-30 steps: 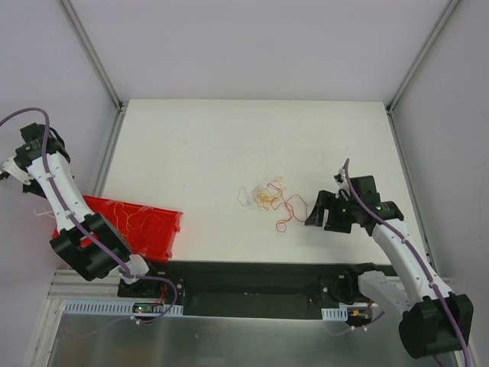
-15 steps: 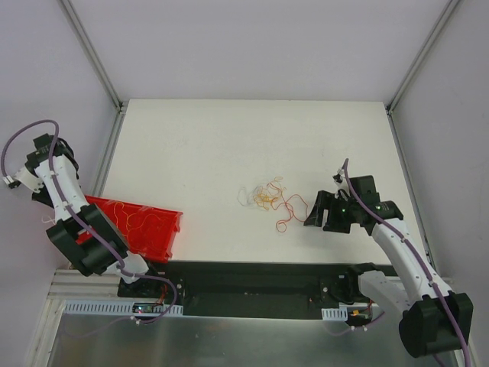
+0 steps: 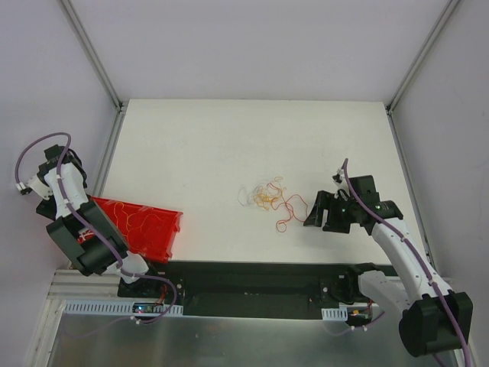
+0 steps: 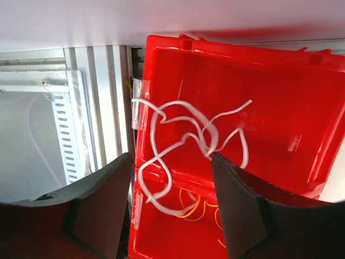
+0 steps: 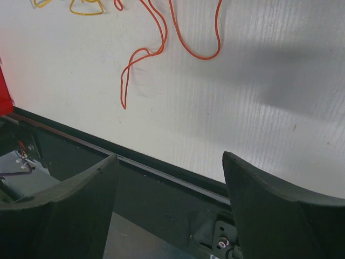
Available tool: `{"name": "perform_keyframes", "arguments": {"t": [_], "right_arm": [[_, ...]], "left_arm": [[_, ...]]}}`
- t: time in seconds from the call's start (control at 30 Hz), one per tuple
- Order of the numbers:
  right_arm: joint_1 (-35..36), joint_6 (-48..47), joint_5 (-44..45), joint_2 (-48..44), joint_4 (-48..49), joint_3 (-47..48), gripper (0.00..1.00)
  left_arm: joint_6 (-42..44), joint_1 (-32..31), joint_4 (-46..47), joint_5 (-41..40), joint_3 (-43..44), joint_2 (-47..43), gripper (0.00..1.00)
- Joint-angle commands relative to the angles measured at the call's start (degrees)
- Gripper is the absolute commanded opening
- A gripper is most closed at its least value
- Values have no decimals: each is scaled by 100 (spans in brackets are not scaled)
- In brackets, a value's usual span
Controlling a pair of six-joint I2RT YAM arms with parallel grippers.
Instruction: Untangle the cables
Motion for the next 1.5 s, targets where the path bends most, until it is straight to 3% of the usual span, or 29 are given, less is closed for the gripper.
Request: {"name": "perform_keyframes", "arguments": {"t": [0.0, 0.13, 0.27, 0.47, 0.73, 0.9, 1.03, 1.23, 1.47], "right_arm": [[-37, -115, -183, 49, 108, -38, 79], [-28, -115, -200, 32, 108, -47, 79], [-28, -115, -201, 23, 117, -56, 79], [-28, -106, -200, 14, 117, -65, 79], [-37, -106, -183, -13, 117, -73, 79], [-37, -106, -174, -13, 143, -65, 79], [-37, -115, -165, 5, 125, -73, 79], [-37, -106, -156, 31, 143, -65, 79], [-28, -106, -156, 49, 143, -65, 79]], "left_arm": [[248, 57, 87, 308, 4, -257, 63], [310, 39, 69, 599, -31, -477, 77], [109, 39, -202, 1432, -302, -880, 80], [-174, 48, -81, 1549, -1033, -1593, 70], [-445, 56, -115, 1751, -1340, -1523, 66], [-490, 57, -107, 1251, -1332, -1357, 62], [-402, 57, -89, 987, -1271, -1190, 49], [-244, 57, 7, 556, -1279, -1022, 45], [-68, 56, 271, 617, -1472, -917, 44]]}}
